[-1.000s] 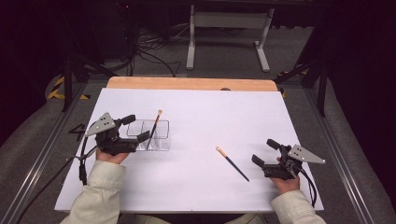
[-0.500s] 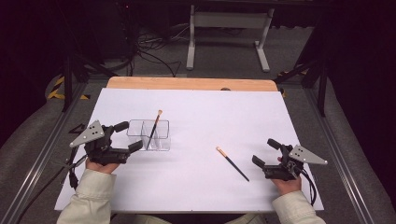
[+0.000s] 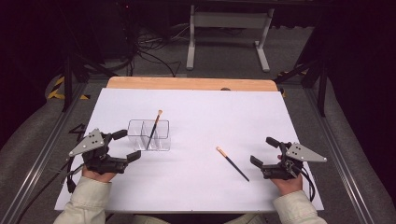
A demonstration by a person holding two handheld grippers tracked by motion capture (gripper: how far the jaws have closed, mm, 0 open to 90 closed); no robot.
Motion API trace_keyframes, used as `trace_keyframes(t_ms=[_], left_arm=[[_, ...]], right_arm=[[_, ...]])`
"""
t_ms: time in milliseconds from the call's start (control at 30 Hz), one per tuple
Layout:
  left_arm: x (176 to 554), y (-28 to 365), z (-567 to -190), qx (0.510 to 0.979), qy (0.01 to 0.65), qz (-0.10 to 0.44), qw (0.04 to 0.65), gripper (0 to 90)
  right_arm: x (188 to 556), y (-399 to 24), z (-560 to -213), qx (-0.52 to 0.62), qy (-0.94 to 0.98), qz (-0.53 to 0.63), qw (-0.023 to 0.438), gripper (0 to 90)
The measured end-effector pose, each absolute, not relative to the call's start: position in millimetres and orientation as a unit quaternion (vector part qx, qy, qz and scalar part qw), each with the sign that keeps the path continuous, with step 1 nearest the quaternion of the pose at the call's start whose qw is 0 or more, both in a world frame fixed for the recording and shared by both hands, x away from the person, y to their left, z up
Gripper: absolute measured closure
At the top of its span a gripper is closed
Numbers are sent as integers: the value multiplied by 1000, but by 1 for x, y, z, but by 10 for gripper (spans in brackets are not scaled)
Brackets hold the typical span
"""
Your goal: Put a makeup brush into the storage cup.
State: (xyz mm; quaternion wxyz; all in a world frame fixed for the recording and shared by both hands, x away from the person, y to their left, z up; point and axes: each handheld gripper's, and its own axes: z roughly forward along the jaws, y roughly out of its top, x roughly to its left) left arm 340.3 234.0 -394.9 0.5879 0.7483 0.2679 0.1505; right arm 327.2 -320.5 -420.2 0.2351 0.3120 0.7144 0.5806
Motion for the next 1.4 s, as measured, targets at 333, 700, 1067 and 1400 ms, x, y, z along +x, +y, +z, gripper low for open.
trace_keyframes(t_ms=[333,700,1067,1400], left_arm=[[337,241,-401,740,278,157,592,71],[335,246,-413,735,289,164,590,75],[334,254,-422,731,306,172,585,75],[337,254,-431,744,306,189,564,74]], right_arm=[[328,-313,-403,310,730,564,229,36],[338,-302,-385,312,760,531,209,85],[352,-288,-361,318,807,467,170,214],[360,-278,-350,326,832,419,159,264]])
